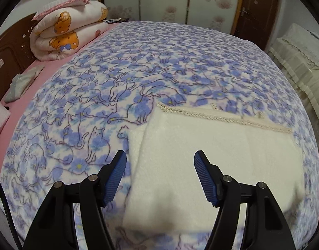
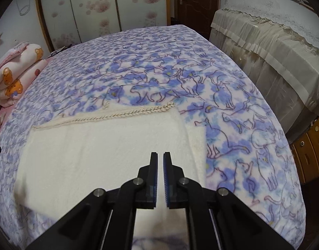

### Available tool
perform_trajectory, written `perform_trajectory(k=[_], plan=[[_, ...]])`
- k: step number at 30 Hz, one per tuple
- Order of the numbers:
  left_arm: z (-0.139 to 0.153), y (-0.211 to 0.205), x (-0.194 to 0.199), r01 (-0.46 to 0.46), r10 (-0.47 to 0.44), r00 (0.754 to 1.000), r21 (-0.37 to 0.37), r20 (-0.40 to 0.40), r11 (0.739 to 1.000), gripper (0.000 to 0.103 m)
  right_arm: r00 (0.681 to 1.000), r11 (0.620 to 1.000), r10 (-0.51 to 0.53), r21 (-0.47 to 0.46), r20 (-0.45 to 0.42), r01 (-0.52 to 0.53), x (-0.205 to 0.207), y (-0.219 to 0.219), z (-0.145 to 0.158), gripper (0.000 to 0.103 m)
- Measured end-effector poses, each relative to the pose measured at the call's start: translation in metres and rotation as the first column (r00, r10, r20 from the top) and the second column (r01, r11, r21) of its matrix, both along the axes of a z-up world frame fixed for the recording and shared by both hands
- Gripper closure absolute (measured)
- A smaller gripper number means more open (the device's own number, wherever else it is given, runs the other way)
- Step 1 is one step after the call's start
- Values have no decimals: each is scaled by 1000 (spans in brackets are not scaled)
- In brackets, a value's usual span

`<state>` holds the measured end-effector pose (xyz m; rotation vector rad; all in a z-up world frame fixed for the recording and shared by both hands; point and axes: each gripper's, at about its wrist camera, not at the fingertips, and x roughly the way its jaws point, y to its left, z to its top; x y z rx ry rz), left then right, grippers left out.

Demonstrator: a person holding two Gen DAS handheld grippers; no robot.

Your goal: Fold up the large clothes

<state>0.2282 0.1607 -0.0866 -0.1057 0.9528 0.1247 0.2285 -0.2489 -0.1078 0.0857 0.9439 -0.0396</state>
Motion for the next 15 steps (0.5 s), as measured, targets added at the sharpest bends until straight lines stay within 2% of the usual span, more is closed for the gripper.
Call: perform_trajectory(k=[4, 6, 8, 15], plan=[[21, -17, -42, 53, -54, 999, 14, 8, 998, 30, 999, 999, 41, 0, 31, -41, -34, 8, 17, 89], [29, -25, -65, 78, -78, 997, 2, 13, 997, 29, 997, 999, 54, 1, 49, -54, -49, 12, 22, 80], [34, -31, -83, 99, -98, 995, -21, 19, 995, 29, 996, 998, 62, 5, 66, -62, -64, 16, 26, 74], [31, -48, -124, 130, -129, 991, -52, 24, 990, 28, 990, 995, 90, 37, 105, -95, -102, 35, 23, 74]])
